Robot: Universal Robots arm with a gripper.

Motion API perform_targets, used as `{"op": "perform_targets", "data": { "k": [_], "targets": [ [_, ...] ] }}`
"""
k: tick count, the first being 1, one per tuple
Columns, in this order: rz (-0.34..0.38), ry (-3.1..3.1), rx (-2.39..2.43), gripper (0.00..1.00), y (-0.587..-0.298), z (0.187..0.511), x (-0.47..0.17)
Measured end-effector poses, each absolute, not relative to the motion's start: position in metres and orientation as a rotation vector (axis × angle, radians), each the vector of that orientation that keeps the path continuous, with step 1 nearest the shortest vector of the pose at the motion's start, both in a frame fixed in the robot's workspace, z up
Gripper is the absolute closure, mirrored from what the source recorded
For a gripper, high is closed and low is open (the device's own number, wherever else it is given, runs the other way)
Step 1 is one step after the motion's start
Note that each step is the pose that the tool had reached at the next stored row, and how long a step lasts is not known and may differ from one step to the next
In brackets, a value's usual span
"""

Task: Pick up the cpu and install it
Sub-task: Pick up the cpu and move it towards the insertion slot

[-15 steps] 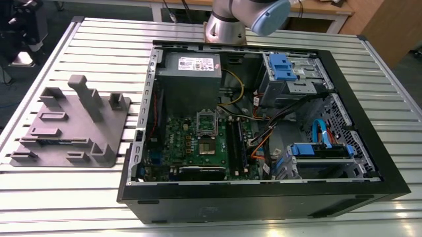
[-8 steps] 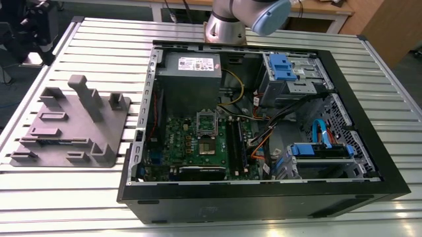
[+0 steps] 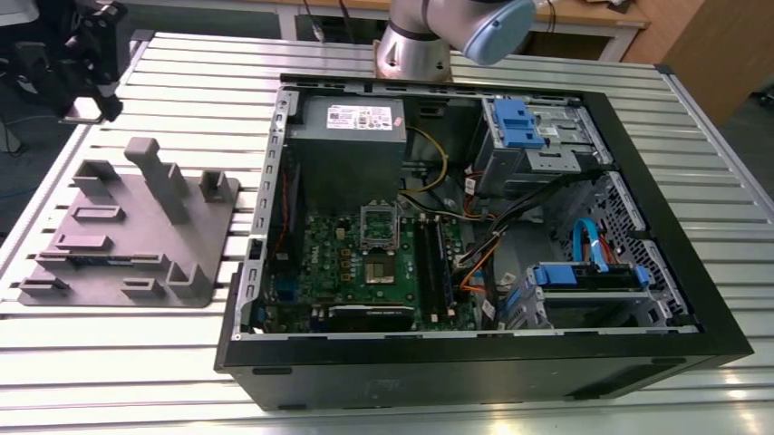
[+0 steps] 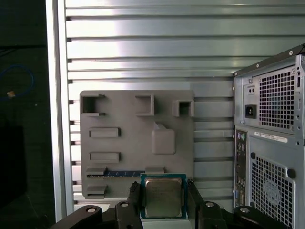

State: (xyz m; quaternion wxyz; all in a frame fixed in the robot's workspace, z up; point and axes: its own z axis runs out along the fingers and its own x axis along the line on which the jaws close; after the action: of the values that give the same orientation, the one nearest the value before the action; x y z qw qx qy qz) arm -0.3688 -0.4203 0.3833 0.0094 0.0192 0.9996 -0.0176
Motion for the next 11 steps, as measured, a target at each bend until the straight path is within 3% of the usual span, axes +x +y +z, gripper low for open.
{"op": "perform_targets", "data": {
  "k": [11],
  "targets": [
    [-0.055,3.122,0.060,0.53,-0.420,0.383,-0.340]
  ]
}}
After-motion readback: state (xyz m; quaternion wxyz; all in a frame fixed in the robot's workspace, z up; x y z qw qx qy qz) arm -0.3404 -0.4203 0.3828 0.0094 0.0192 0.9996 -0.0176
